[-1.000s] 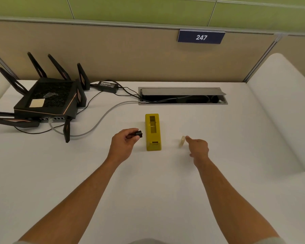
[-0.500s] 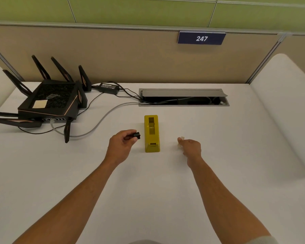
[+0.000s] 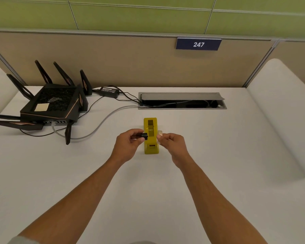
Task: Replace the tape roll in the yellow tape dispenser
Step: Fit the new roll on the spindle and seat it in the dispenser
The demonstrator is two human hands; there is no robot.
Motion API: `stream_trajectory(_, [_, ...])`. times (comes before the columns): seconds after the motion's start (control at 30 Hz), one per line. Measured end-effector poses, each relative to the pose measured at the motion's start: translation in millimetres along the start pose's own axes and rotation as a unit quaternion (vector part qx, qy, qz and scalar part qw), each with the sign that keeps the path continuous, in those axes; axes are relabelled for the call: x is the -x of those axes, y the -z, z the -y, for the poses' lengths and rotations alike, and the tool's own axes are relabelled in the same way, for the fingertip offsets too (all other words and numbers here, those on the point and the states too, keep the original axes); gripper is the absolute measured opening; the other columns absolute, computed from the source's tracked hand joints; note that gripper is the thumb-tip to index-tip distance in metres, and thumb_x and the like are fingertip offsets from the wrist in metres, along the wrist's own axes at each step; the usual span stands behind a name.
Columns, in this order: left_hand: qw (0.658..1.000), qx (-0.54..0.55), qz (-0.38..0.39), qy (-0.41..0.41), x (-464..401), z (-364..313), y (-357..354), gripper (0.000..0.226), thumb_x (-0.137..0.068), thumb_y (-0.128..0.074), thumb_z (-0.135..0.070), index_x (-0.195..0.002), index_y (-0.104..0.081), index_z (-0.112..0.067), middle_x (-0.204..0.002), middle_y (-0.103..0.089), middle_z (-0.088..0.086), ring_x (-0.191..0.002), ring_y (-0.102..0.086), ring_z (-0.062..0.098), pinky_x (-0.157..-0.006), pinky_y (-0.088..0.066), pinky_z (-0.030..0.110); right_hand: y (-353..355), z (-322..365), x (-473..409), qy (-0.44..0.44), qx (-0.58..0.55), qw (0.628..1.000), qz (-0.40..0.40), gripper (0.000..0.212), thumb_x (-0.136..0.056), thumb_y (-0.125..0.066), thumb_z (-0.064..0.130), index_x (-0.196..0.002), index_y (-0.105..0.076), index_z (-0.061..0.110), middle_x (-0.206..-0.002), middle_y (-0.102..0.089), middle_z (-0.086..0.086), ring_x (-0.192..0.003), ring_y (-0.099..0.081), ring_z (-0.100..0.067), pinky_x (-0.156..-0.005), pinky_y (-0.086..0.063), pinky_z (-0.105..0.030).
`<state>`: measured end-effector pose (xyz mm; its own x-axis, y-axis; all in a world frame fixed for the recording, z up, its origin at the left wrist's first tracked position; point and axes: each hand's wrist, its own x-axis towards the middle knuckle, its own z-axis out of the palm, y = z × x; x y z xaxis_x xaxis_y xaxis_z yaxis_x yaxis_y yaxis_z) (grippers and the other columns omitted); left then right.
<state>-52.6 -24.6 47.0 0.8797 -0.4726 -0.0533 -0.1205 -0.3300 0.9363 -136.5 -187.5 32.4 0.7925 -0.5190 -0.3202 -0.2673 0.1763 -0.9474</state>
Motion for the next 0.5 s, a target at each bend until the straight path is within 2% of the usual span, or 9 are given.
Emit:
stream_trajectory(0.07, [1.000,0.003,0.004,-0.009,1.6,-1.8,-1.1,0.029,-0.082,-0.069,-0.008,-0.110,-0.066,-0.017,-0.105,-0.071,0.002,-0.100,-0.067,0.015,-0.093,-0.053,0.033,-5.9,3.1,4.1,0.012,0.000,1.000,0.016,0.013,-0.083,-0.076,0.024,-0.081,-0.075,0.011,-0.088,-0.075,-0.010,-0.090,-0.070,-0.022,-0.094,-0.052,-0.043])
stream_trajectory(0.2, [1.000,0.000,0.003,-0.019,5.0,-5.6,-2.5,0.027,-0.082,-0.070,-0.010,-0.108,-0.065,-0.018,-0.104,-0.070,0.000,-0.099,-0.066,0.012,-0.092,-0.054,0.033,-14.9,7.5,12.1,0.030,0.011,0.999,0.033,0.016,-0.084,-0.075,0.021,-0.086,-0.073,0.006,-0.081,-0.073,-0.007,-0.077,-0.068,-0.015,-0.075,-0.051,-0.030])
stream_trajectory(0.4, [1.000,-0.001,0.006,-0.023,8.9,-8.8,-1.3,0.022,-0.083,-0.070,-0.012,-0.103,-0.067,-0.020,-0.099,-0.071,-0.001,-0.096,-0.067,0.012,-0.091,-0.055,0.033,-20.8,5.9,16.3,0.050,0.017,0.998,0.039,0.018,-0.082,-0.077,0.020,-0.092,-0.071,0.007,-0.090,-0.074,-0.012,-0.087,-0.070,-0.027,-0.086,-0.057,-0.040])
stream_trajectory(0.5, [1.000,0.007,0.008,-0.021,9.8,-8.9,0.4,0.022,-0.082,-0.070,-0.012,-0.103,-0.068,-0.019,-0.099,-0.072,0.001,-0.096,-0.068,0.015,-0.091,-0.055,0.035,-20.3,6.0,15.7,0.051,0.006,0.998,0.046,0.029,-0.080,-0.079,0.019,-0.102,-0.065,0.008,-0.097,-0.074,-0.012,-0.092,-0.071,-0.027,-0.088,-0.057,-0.043])
